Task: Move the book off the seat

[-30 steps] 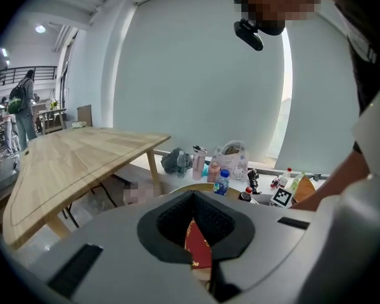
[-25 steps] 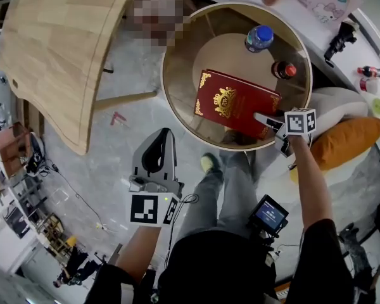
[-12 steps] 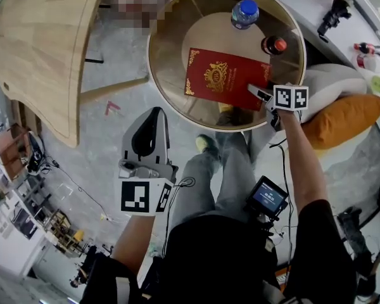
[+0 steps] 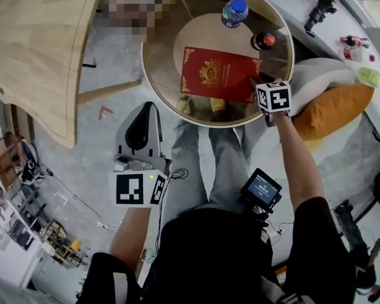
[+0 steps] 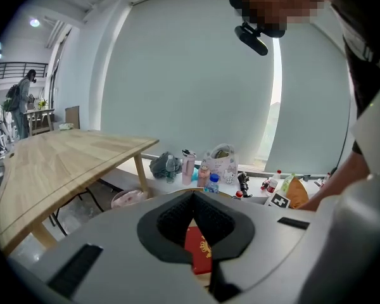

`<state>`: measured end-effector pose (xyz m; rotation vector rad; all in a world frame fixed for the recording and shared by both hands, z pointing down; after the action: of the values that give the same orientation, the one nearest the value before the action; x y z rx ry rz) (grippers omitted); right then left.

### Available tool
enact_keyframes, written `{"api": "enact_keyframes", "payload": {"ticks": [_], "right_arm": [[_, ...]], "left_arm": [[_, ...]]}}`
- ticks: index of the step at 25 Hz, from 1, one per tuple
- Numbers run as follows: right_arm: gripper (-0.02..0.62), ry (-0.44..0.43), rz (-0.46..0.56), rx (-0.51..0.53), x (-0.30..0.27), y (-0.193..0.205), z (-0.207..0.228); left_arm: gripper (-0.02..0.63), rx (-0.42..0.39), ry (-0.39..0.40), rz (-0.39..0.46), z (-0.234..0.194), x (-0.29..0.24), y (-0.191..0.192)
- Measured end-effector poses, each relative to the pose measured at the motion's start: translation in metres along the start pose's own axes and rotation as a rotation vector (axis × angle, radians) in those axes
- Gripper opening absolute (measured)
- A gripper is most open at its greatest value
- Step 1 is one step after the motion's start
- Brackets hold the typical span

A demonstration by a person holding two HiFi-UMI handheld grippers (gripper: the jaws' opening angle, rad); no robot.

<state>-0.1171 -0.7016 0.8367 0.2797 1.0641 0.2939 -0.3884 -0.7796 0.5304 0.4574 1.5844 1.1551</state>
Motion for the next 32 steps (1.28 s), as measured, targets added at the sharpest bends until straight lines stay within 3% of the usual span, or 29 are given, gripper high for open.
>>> {"api": "enact_keyframes", "payload": {"ticks": [1,2,4,12,18,25,32], "right_arm": [[0.143,0.037,-0.004,0.021,0.008,-0.002,-0.002],[0.054,0.068,0.001,0.044,0.019,-0.006,-0.006],[0.018,0.098,0.039,0.086,0.044,-0.019,-0.021],[0.015,0.127,0.319,0.283,0.197,-0.111,-0.148],[0.015,0.233,0.541,0.43,0.319,-0.155,-0.254],[0.015,0.343,0.704,0.406,0.385,-0.148,-0.32],[0.015,0.353,0.784,0.356,0.381,-0.127,-0.341]], "left_arm": [[0.011,-0.005,0.011,0.01,-0.002,0.002,-0.005],[0.011,-0.012,0.024,0.022,-0.005,0.004,-0.011],[0.011,-0.027,0.05,0.049,-0.009,0.008,-0.025],[0.011,-0.061,0.186,0.176,-0.021,0.04,-0.1],[0.011,-0.072,0.278,0.284,-0.032,0.072,-0.145],[0.011,-0.098,0.358,0.349,-0.054,0.109,-0.158],[0.011,-0.095,0.405,0.389,-0.066,0.13,-0.159]]}}
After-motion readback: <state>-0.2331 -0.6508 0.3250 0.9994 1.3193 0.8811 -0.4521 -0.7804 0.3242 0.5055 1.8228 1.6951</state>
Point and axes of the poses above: the fingertips, and each gripper's own axes: x backward along the fingers, z to its right, y out of its underside, the point moved 1 cm from there along x, backward along the fingers, and after that the axes turned 14 degrees about -y, right-handed, at the moved point
